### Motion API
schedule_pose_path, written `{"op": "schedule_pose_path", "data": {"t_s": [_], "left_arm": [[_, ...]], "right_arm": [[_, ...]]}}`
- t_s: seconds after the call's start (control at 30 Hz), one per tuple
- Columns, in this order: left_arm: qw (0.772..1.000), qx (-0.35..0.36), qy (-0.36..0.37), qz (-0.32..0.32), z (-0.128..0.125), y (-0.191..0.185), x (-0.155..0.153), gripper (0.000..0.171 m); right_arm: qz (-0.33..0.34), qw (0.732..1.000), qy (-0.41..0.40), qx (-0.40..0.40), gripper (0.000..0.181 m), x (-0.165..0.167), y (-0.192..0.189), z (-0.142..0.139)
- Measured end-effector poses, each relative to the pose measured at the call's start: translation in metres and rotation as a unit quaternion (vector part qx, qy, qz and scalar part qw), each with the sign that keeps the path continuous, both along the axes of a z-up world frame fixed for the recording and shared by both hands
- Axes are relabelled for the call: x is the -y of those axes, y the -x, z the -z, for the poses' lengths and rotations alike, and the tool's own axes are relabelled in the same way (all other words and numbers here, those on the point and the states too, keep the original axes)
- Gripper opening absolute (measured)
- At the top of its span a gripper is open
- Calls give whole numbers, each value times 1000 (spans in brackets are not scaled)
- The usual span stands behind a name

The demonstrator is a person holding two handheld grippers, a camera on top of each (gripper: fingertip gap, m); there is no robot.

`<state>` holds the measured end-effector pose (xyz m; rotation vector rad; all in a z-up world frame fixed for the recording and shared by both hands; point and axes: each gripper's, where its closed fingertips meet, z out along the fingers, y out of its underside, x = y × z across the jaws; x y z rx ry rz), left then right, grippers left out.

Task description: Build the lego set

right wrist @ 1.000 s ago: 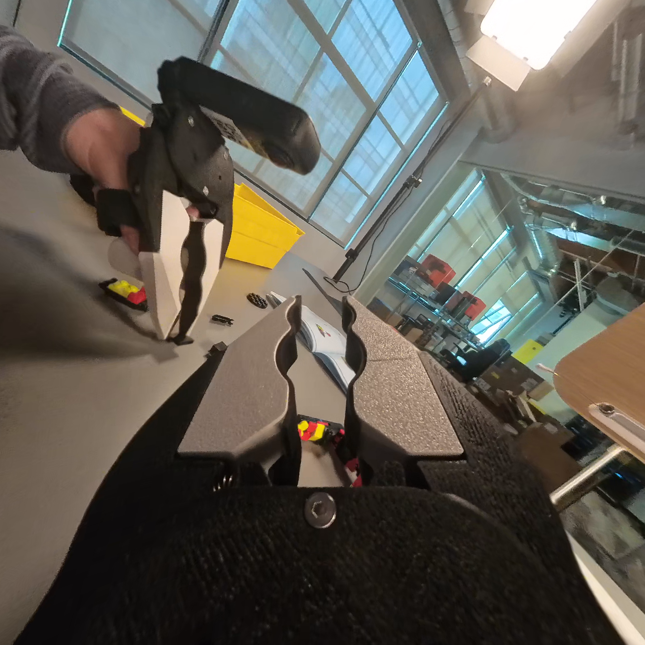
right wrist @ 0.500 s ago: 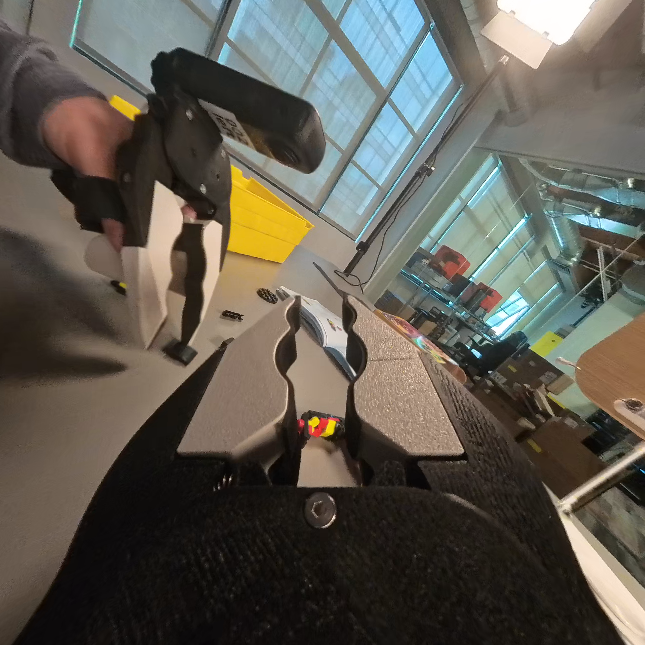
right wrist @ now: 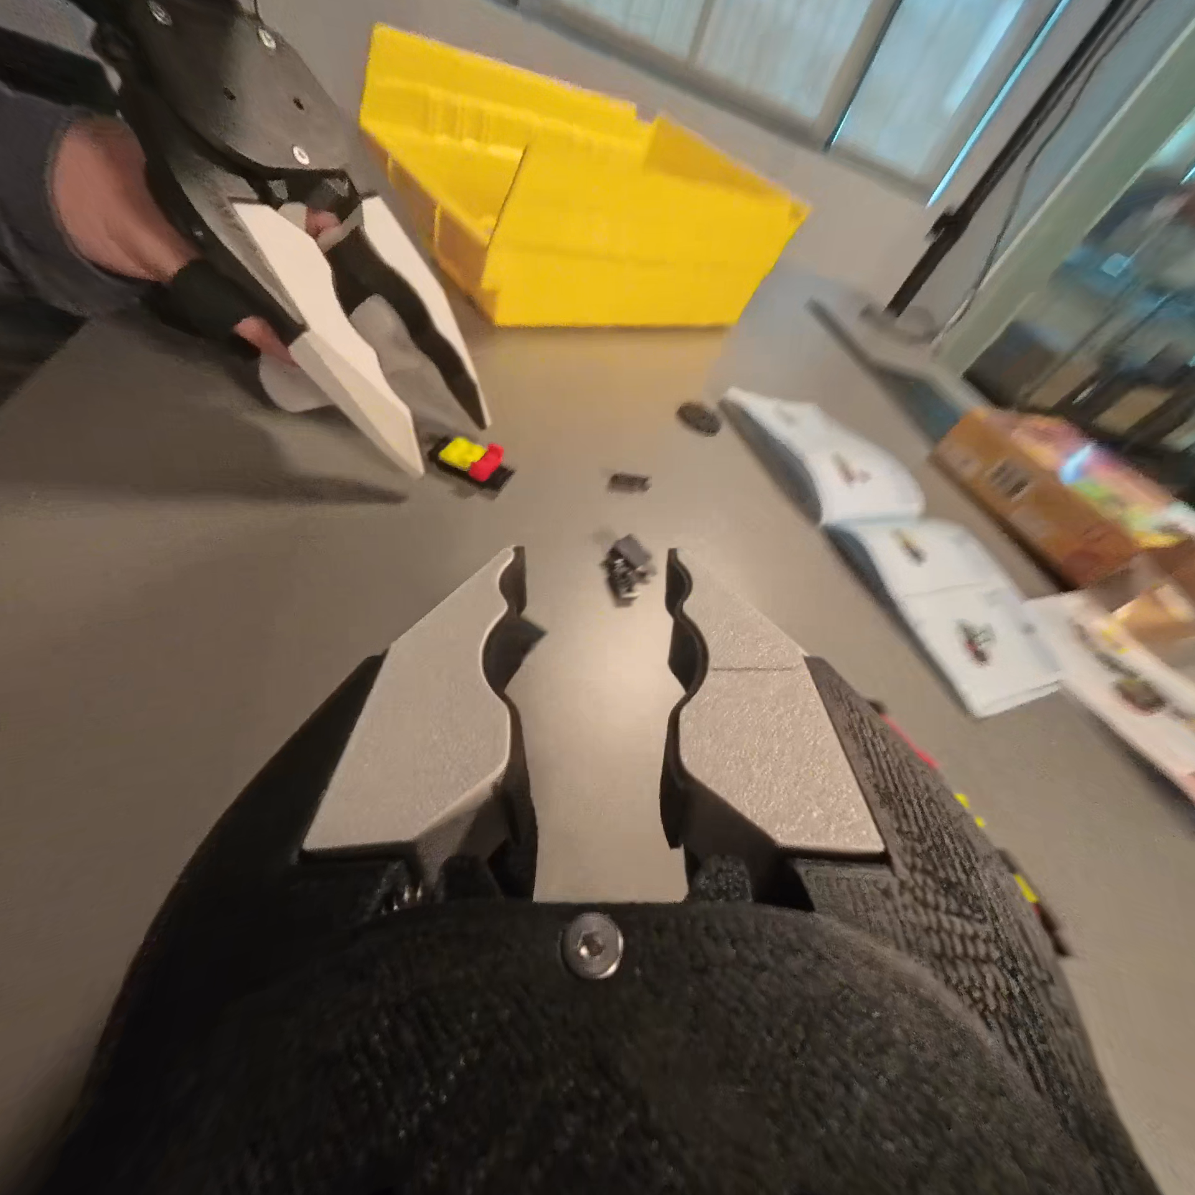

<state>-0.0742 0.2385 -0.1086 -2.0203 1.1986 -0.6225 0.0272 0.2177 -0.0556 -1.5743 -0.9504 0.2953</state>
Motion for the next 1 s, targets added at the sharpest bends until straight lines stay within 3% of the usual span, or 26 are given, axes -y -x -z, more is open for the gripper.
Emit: {"op": "schedule_pose_path", "data": {"t_s": [0.13,0.27,0.4,0.67,0.8,0.93,1.0], "left_arm": [[1000,14,25,7,5,1,-4,50],[1000,-10,4,22,7,-2,-6,42],[999,-25,-8,38,9,-5,-4,16],[994,-27,-9,106,9,-7,1,16],[990,-22,-6,137,9,-11,4,16],[979,-8,13,201,8,-17,13,16],[970,2,29,241,7,-21,21,16]], "right_arm": [[24,993,114,3,42,11,8,23],[64,983,174,17,38,16,9,40],[101,974,197,39,33,14,7,51],[124,963,236,40,28,11,14,61],[133,962,234,43,15,8,16,61],[96,969,218,69,14,5,16,59],[33,978,198,56,14,6,27,47]]}}
